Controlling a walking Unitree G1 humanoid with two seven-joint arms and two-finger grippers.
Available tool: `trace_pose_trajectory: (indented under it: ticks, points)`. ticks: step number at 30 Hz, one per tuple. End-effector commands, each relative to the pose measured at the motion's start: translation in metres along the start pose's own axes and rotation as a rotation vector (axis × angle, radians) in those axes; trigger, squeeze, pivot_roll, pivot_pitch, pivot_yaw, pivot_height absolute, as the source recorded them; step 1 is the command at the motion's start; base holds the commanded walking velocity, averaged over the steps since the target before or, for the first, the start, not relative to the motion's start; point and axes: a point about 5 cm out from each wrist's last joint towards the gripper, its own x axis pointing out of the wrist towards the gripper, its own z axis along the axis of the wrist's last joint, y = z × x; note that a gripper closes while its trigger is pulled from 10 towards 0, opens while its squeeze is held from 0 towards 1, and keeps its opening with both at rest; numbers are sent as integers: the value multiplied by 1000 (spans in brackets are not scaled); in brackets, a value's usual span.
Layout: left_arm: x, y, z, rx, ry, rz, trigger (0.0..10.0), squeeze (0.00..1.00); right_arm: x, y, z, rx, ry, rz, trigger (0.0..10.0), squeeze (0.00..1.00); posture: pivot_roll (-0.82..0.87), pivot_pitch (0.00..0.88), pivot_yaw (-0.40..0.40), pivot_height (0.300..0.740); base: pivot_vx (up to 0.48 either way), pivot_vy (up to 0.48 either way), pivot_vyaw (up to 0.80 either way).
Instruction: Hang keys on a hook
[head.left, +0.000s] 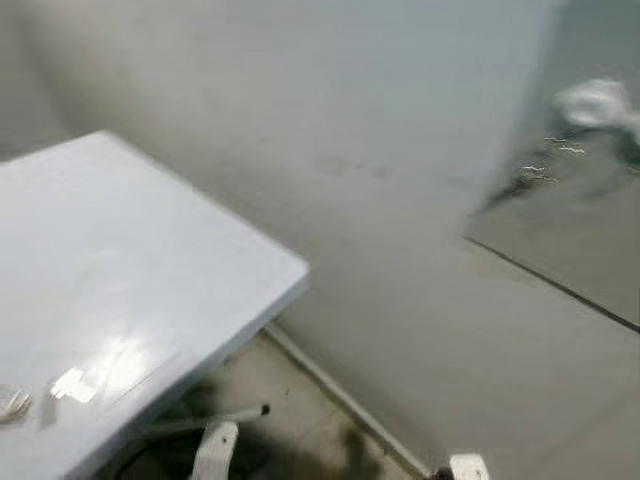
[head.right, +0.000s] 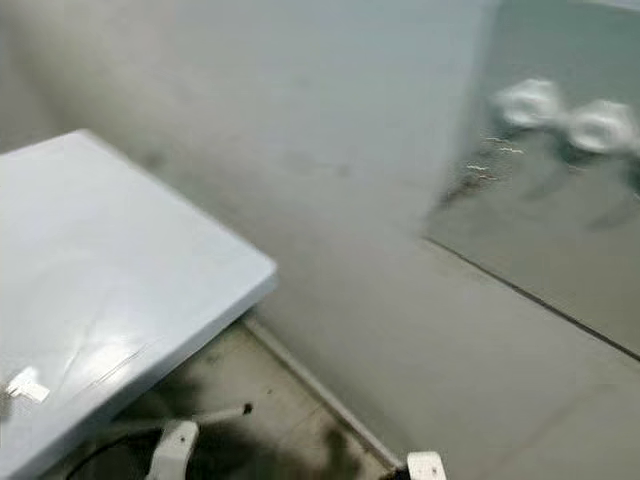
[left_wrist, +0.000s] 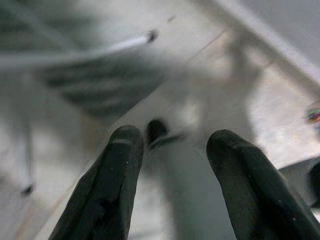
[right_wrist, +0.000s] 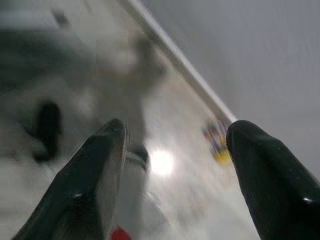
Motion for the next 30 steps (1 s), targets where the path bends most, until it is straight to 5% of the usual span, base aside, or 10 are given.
trace_pose_trajectory:
  ticks: [1, 30]
  points:
    - [3, -8, 11, 3, -33, -20, 10000, 0, -4, -7, -12, 10, 36, -25, 10000, 0, -102, 0, -29, 740, 0, 0, 800]
    - [2, -6, 7, -36, -28, -17, 10000, 0, -5, -11, -14, 11, 38, -20, 10000, 0, -99, 0, -27, 740, 0, 0, 800]
